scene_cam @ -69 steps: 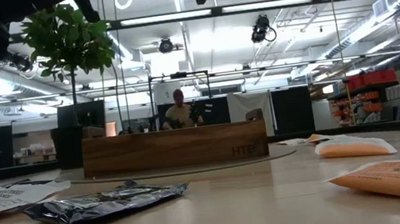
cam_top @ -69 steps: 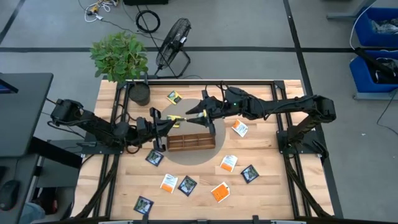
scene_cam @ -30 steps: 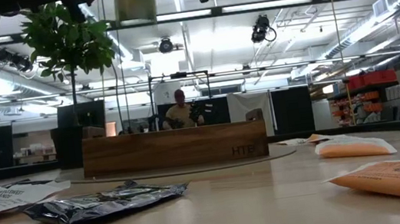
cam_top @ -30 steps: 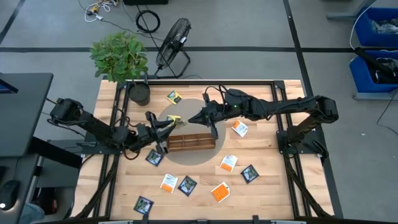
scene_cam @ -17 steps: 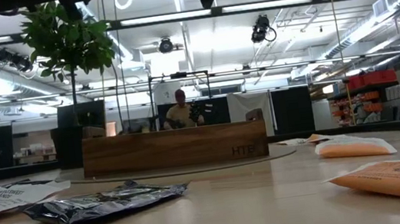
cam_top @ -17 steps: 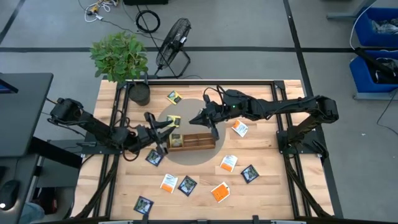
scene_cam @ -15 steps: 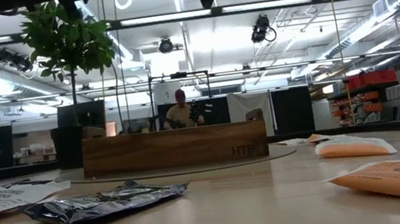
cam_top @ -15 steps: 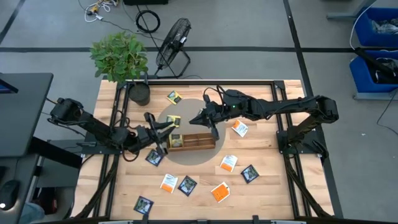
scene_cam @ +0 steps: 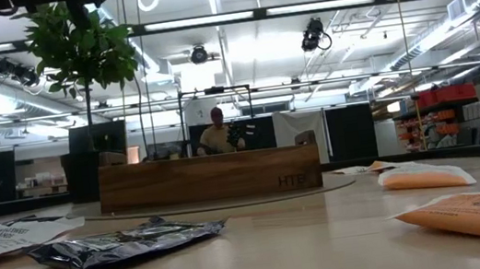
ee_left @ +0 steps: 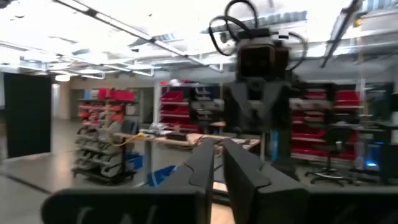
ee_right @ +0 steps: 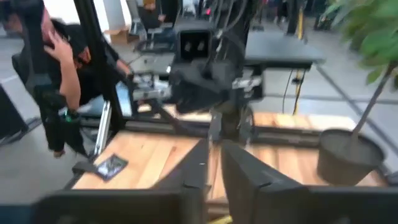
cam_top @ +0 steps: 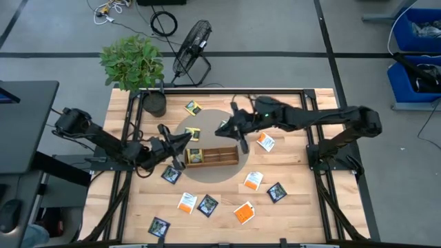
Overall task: Pick & Place Tea
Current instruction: Put the right yellow tea bag into the left section of the wooden organizer
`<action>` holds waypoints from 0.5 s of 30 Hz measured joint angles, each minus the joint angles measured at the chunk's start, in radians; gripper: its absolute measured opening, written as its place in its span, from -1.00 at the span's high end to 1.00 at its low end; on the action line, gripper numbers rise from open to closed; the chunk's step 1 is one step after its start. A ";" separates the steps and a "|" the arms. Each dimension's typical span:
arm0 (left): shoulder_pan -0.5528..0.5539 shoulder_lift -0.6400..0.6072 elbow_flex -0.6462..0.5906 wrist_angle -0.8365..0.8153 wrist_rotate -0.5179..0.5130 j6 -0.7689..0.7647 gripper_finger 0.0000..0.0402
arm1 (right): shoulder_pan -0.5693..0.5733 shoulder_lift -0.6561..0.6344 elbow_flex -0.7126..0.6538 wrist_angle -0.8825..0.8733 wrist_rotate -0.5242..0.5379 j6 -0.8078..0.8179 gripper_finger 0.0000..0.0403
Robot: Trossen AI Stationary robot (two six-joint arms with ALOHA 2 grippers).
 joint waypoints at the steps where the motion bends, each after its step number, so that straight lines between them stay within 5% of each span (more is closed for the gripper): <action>1: -0.002 -0.001 0.000 -0.002 0.002 0.000 0.70 | -0.004 -0.012 0.000 -0.005 0.000 0.002 0.65; 11: -0.032 -0.033 0.000 -0.006 -0.018 -0.186 0.29 | -0.018 -0.102 0.000 -0.137 0.000 0.093 0.19; 15: -0.065 -0.054 0.000 -0.065 -0.044 -0.083 0.13 | -0.035 -0.132 0.000 -0.225 0.023 0.079 0.03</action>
